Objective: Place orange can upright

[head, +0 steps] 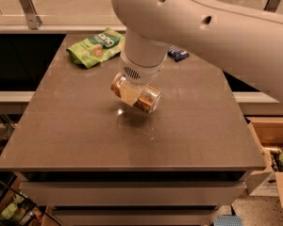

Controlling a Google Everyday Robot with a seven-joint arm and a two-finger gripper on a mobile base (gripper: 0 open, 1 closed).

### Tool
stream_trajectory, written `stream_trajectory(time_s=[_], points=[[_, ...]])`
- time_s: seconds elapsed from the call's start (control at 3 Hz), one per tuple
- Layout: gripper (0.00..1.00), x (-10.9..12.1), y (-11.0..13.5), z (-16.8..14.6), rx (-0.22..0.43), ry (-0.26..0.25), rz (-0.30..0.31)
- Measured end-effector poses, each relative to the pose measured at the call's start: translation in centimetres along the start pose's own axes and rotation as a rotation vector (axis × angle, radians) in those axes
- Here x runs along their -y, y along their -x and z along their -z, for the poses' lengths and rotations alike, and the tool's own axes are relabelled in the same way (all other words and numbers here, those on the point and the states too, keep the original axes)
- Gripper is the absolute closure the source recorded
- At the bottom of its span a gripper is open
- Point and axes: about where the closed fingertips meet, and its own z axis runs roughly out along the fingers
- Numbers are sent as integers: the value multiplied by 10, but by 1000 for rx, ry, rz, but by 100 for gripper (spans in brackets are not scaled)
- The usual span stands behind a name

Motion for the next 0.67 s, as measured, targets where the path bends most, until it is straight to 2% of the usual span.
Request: stream_trajectory(time_s=[0.67], points=[[100,22,12,28,147,-33,2]])
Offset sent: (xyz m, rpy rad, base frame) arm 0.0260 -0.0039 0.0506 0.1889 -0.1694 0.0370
